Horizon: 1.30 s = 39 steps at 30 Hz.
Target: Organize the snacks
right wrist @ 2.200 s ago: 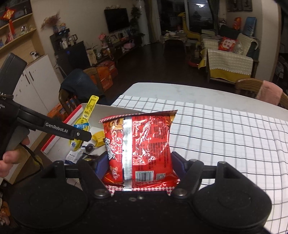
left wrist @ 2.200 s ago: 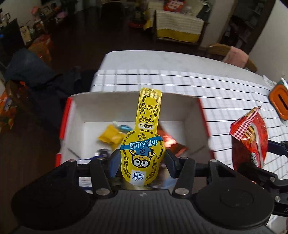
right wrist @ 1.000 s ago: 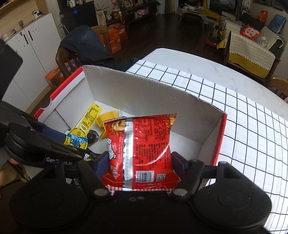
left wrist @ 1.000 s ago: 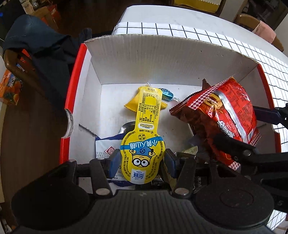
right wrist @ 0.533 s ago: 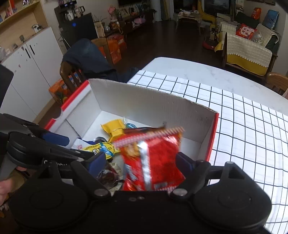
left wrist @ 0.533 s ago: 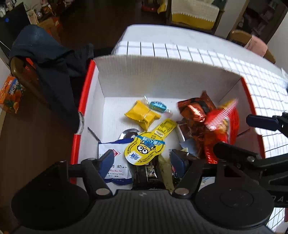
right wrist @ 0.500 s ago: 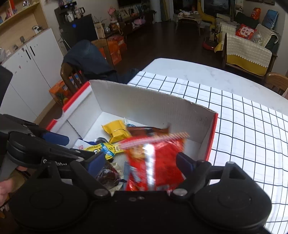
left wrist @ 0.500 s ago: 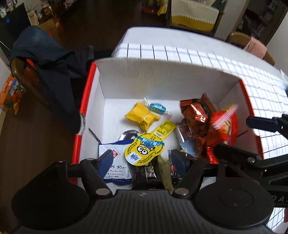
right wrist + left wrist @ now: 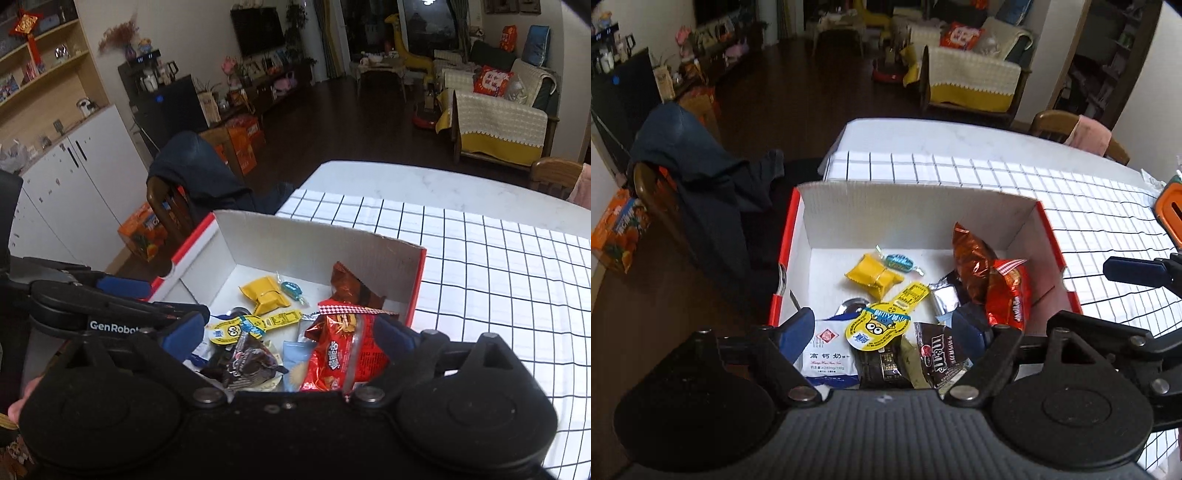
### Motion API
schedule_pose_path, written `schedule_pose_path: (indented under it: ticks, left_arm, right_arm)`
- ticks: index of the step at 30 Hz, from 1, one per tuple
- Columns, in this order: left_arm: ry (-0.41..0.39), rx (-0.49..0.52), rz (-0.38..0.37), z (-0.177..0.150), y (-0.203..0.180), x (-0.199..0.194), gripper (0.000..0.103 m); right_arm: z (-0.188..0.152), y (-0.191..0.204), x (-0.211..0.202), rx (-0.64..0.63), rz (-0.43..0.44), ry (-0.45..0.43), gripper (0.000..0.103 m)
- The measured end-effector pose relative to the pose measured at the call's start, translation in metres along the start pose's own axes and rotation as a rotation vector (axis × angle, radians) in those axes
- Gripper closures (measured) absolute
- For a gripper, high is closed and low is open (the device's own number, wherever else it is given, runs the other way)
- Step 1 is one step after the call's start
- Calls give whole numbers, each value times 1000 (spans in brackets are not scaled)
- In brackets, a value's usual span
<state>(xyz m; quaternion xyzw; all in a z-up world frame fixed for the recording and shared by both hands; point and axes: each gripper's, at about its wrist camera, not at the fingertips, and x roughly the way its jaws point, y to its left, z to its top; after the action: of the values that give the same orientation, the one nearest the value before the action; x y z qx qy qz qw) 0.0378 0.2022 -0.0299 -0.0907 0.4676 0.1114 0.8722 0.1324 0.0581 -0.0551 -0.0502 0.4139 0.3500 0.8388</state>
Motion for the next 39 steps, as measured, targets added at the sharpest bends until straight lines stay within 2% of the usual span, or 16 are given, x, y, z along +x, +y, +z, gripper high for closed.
schedule_pose_path:
  ticks: [8, 12, 15, 27, 34, 39]
  left_arm:
    - [-60, 14, -24, -7, -7, -28, 19]
    - [-87, 26, -28, -12, -10, -37, 12]
    - [-104, 28, -20, -15, -12, -42, 0]
    - [-114, 6, -43, -30, -12, -59, 0]
    - [-107, -4, -32, -40, -18, -61, 0]
    - [-131, 0, -16, -43, -21, -67, 0]
  right_arm:
    - [-8, 4, -21, 27, -8, -64, 0]
    - [-16, 3, -28, 52, -24, -93, 0]
    - [-22, 3, -34, 62, -32, -106, 0]
    - [-46, 9, -52, 115, -56, -152, 0]
    - [-55, 8, -60, 163, -69, -178, 0]
    - [-57, 9, -60, 176, -71, -177, 0]
